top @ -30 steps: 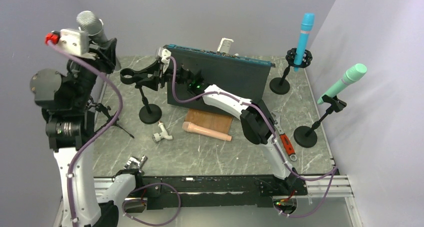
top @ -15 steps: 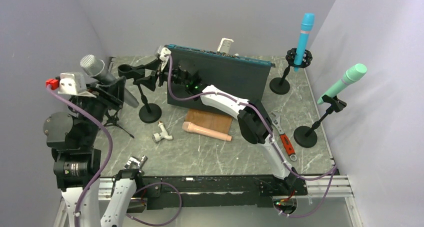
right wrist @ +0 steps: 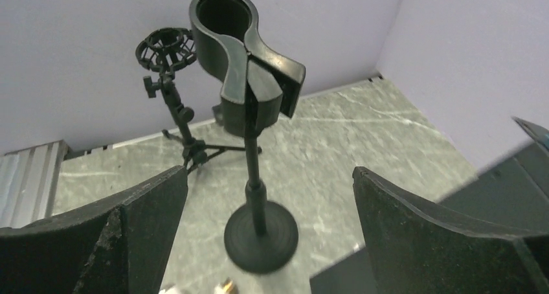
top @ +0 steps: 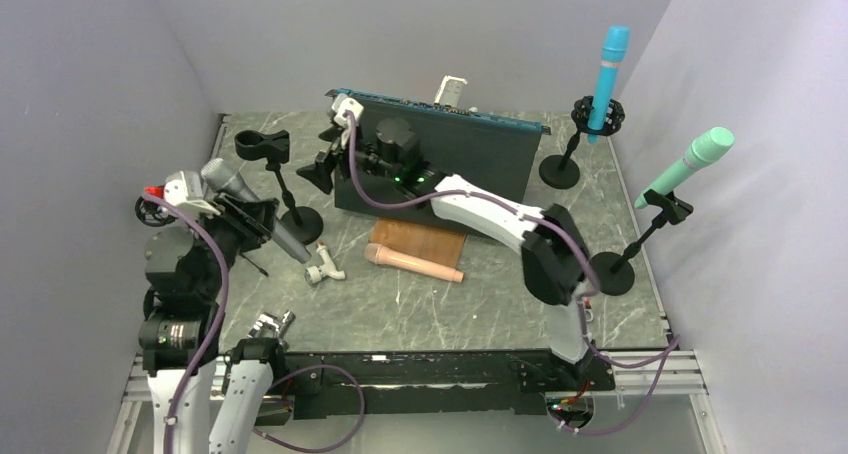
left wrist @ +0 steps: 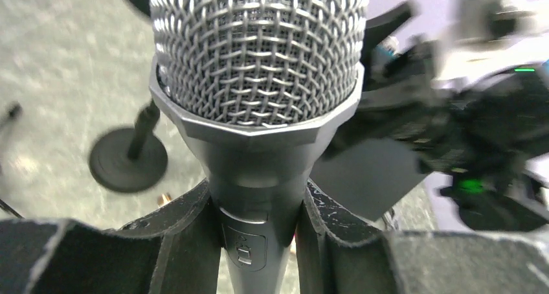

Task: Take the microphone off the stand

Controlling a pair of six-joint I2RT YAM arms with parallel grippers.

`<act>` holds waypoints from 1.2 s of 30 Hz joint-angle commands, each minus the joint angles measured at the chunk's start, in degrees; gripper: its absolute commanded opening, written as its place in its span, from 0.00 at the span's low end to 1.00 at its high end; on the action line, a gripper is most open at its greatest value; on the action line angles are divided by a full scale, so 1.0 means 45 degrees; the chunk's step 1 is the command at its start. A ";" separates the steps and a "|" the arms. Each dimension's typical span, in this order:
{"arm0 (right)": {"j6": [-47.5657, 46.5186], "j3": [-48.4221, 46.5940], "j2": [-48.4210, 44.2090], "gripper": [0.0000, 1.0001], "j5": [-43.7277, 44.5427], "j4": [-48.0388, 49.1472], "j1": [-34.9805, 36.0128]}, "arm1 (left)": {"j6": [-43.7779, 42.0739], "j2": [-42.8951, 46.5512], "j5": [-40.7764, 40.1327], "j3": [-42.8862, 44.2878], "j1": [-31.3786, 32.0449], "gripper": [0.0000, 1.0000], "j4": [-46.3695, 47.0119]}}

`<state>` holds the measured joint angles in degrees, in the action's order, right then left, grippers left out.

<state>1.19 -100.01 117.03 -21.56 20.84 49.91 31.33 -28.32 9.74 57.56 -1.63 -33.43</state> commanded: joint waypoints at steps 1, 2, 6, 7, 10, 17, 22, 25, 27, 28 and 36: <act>-0.0670 0.1566 -0.3446 1.00 0.1947 -0.1787 -0.0015 | 0.2984 0.0533 0.0573 -0.1944 0.0044 0.00 0.0719; -0.0596 0.2083 -0.4205 1.00 0.2488 -0.2452 -0.0007 | 0.3604 0.0711 0.0676 -0.2810 0.0063 0.00 0.0994; -0.0367 0.4905 -0.7457 1.00 0.4534 -0.4334 -0.0067 | 0.6266 0.0497 0.1236 -0.5432 0.0777 0.00 0.2600; -0.0336 0.5865 -0.8281 1.00 0.4728 -0.4518 -0.0084 | 0.6764 0.0192 0.1030 -0.5931 0.1258 0.00 0.2909; -0.0099 0.8481 -1.0739 1.00 0.5063 -0.5357 -0.0097 | 0.7630 -0.1126 -0.1111 -0.6679 0.3941 0.00 0.3946; 0.1975 1.0984 -1.5550 1.00 0.5241 -0.8166 -0.0091 | 1.1847 -0.5378 -0.6087 -0.5892 0.9889 0.00 0.4093; 0.2751 1.1454 -1.7724 1.00 0.5407 -0.9611 -0.0096 | 1.6071 -0.7148 -0.7333 -0.6364 1.1868 0.00 0.4979; 0.2597 1.1580 -1.8703 1.00 0.5854 -1.0396 -0.0093 | 1.7249 -0.7875 -0.7328 -0.6610 1.2180 0.00 0.5475; 0.2553 1.1528 -1.9172 1.00 0.6021 -1.0834 -0.0088 | 1.7995 -0.8241 -0.7089 -0.6879 1.2235 0.00 0.5917; 0.2531 1.1492 -1.9330 1.00 0.6040 -1.1015 -0.0104 | 1.8318 -0.8430 -0.6876 -0.7077 1.2244 0.00 0.6263; 0.2816 1.1678 -2.0103 1.00 0.6000 -1.1586 -0.0089 | 1.8955 -0.9529 -0.6699 -0.7145 1.2291 0.18 0.7035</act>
<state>12.29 -48.12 27.97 4.51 -29.19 49.47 112.27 -69.82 -19.40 23.49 53.21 -5.52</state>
